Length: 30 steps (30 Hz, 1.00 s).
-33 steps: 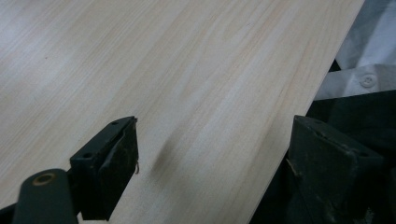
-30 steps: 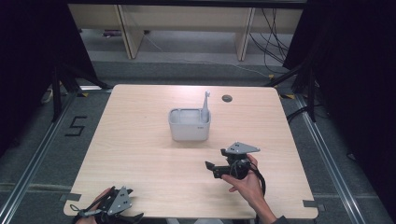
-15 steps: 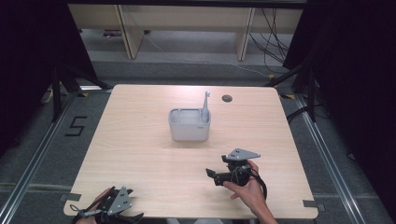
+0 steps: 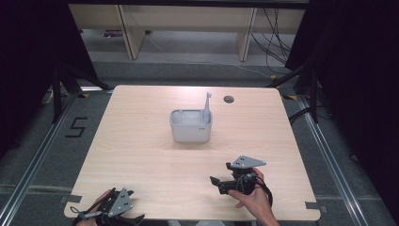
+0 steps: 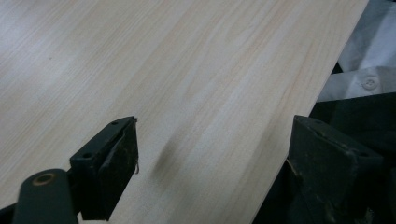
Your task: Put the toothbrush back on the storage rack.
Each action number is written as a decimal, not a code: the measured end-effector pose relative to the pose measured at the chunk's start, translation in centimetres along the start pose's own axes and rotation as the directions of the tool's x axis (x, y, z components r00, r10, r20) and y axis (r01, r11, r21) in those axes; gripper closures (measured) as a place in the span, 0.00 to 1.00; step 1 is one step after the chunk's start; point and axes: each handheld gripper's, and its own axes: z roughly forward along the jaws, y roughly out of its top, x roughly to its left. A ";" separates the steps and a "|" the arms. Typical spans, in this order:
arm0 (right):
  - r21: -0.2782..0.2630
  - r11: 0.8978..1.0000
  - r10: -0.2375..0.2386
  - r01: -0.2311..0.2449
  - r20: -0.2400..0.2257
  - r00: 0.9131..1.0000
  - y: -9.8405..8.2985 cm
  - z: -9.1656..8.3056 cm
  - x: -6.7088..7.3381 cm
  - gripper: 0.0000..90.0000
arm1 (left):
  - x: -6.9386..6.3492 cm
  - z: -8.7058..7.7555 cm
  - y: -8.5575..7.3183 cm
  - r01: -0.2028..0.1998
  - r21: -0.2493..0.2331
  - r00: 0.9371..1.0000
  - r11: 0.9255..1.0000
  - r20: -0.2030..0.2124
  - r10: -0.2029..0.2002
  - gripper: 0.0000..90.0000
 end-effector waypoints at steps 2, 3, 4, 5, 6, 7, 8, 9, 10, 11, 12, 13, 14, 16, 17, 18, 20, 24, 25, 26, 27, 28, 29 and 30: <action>0.012 1.000 0.008 -0.008 0.007 1.000 -0.2 -0.2 0.1 0.19 | 0.0 0.1 0.0 0.012 0.005 1.000 1.000 0.000 -0.012 0.18; 0.014 1.000 0.020 -0.020 -0.005 1.000 -0.3 -0.3 0.3 0.18 | 0.1 0.0 0.0 0.011 0.006 1.000 1.000 0.000 -0.011 0.18; 0.006 1.000 0.000 0.000 0.003 1.000 -0.4 -0.3 0.1 0.18 | 0.0 0.0 0.0 0.005 -0.005 1.000 1.000 -0.004 -0.005 0.18; 0.005 1.000 -0.007 0.007 -0.006 1.000 -0.5 -0.3 0.1 0.18 | 0.1 0.0 0.0 -0.002 -0.001 1.000 1.000 -0.001 0.002 0.18; 0.012 0.999 0.030 -0.030 0.000 1.000 -0.6 -0.4 0.5 0.18 | 0.0 0.0 0.0 0.002 -0.002 1.000 1.000 0.001 -0.002 0.18; 0.009 1.000 -0.020 0.020 0.003 1.000 -0.6 -0.5 0.2 0.18 | 0.1 0.0 0.0 0.000 0.001 1.000 1.000 0.001 0.000 0.18; 0.018 1.000 0.007 -0.007 -0.003 1.000 -0.7 -0.6 0.5 0.18 | 0.1 0.0 0.0 -0.002 0.003 1.000 1.000 -0.001 0.002 0.18; 0.013 1.000 -0.022 0.022 0.009 1.000 -0.8 -0.6 0.3 0.18 | 0.1 0.0 0.0 -0.002 0.002 1.000 1.000 -0.002 0.002 0.18; 0.033 0.999 0.014 -0.014 0.011 1.000 -0.9 -0.8 0.6 0.18 | 0.1 -0.1 0.0 -0.003 0.000 1.000 1.000 -0.002 0.003 0.18; 0.025 1.000 -0.008 0.007 0.015 1.000 -0.9 -0.8 0.5 0.18 | 0.0 -0.1 0.0 -0.003 0.001 1.000 1.000 0.000 0.003 0.18; 0.033 0.999 0.004 -0.004 0.007 1.000 -1.1 -0.9 0.7 0.18 | 0.1 -0.1 0.0 -0.003 0.002 1.000 1.000 0.000 0.003 0.18; 0.026 1.000 0.009 -0.009 -0.001 1.000 -1.1 -0.8 0.7 0.18 | 0.1 0.0 0.0 -0.002 0.002 1.000 1.000 -0.001 0.002 0.18; 0.031 0.999 -0.011 0.011 -0.006 1.000 -1.2 -0.9 0.6 0.18 | 0.1 0.0 0.0 -0.003 0.002 1.000 1.000 -0.002 0.003 0.18; 0.037 0.999 0.018 -0.018 0.000 1.000 -1.5 -1.0 0.9 0.18 | 0.1 -0.1 0.0 -0.003 -0.001 1.000 1.000 -0.001 0.003 0.18; 0.042 0.999 -0.018 0.018 -0.003 1.000 -1.5 -1.0 0.7 0.18 | 0.1 -0.1 0.0 -0.003 0.000 1.000 1.000 0.001 0.003 0.18; 0.043 0.999 -0.031 0.030 0.021 0.999 -1.6 -1.1 0.7 0.18 | 0.1 -0.1 0.0 -0.003 0.002 1.000 1.000 0.000 0.003 0.18; 0.064 0.998 -0.005 0.004 0.014 1.000 -1.8 -1.3 1.0 0.18 | 0.1 -0.1 0.0 -0.003 0.001 1.000 1.000 -0.003 0.003 0.18; 0.077 0.997 -0.011 0.009 0.021 1.000 -2.3 -1.4 1.1 0.18 | 0.1 -0.1 0.0 -0.001 0.000 1.000 1.000 -0.001 0.001 0.18; 0.081 0.997 0.000 -0.001 0.024 1.000 -2.5 -1.5 1.3 0.18 | 0.0 0.0 0.0 0.011 -0.001 1.000 1.000 0.000 -0.011 0.18; 0.087 0.996 -0.009 0.007 0.022 1.000 -2.6 -1.5 1.2 0.18 | 0.1 -0.1 0.0 -0.005 0.001 1.000 1.000 -0.003 0.005 0.18; 0.086 0.996 -0.009 0.008 0.011 1.000 -2.8 -1.4 1.1 0.18 | 0.1 -0.1 0.0 -0.002 -0.002 1.000 1.000 -0.001 0.002 0.18; 0.096 0.995 -0.006 0.004 0.025 1.000 -2.9 -1.6 1.3 0.18 | 0.0 -0.1 0.0 0.000 -0.002 1.000 1.000 0.000 0.000 0.18; 0.105 0.994 -0.010 0.007 0.026 1.000 -3.0 -1.7 1.4 0.18 | 0.1 -0.1 0.0 -0.002 0.001 1.000 1.000 0.000 0.002 0.18; 0.094 0.995 -0.042 0.038 0.038 0.998 -3.1 -1.7 1.2 0.18 | 0.1 -0.1 0.0 -0.003 0.002 1.000 1.000 -0.001 0.003 0.18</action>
